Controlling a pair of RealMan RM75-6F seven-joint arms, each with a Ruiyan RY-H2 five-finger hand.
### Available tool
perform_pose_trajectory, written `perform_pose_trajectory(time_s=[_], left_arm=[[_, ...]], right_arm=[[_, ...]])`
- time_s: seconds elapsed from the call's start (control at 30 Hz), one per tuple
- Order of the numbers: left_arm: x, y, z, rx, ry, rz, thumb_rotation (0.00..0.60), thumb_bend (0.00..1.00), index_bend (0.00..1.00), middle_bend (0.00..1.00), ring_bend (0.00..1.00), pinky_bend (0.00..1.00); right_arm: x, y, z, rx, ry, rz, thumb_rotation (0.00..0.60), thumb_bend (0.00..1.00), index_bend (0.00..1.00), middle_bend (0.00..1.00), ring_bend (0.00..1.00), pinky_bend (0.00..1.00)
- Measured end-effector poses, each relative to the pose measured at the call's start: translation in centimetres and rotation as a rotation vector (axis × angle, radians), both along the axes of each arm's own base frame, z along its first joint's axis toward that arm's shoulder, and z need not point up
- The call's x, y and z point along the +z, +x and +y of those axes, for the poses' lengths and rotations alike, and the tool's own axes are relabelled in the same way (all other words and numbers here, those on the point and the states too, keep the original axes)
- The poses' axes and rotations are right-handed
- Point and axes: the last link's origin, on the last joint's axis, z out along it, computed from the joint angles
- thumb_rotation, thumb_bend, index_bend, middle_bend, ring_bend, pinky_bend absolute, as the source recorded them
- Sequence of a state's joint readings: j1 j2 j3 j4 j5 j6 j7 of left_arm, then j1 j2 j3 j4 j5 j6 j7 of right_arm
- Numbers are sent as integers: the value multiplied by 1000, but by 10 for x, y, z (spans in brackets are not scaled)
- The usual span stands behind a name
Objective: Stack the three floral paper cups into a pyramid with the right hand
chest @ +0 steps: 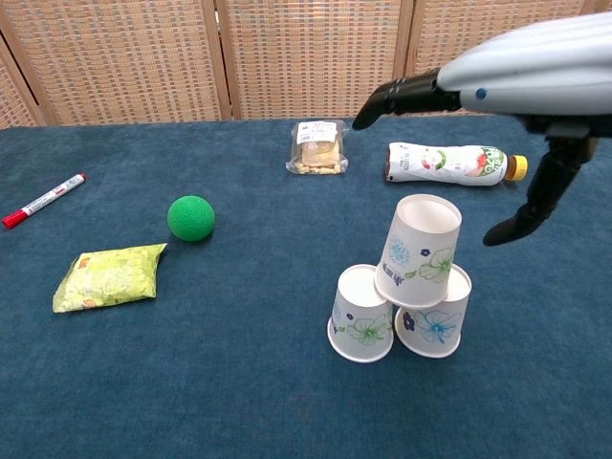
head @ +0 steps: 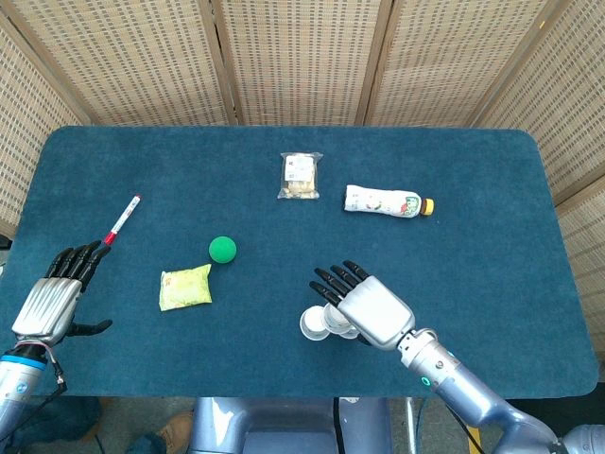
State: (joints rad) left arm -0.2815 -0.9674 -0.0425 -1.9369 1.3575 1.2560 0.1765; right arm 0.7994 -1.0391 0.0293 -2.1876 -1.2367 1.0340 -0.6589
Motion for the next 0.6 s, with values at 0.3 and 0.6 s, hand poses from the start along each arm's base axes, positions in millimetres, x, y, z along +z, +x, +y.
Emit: perform_pose_trajectory(time_s=[0.3,0.6], left_arm=[[1,-1,-11,-23,35,8,600,0,0,0,0,0],[-2,-12,-30,-60,99,2,600,0,0,0,0,0]], right_arm=[[46,-48,-6,43,-209,-60,600,117,138,117,100,102],[100,-182,-3,-32,-426,-26,600,0,10,0,0,0]])
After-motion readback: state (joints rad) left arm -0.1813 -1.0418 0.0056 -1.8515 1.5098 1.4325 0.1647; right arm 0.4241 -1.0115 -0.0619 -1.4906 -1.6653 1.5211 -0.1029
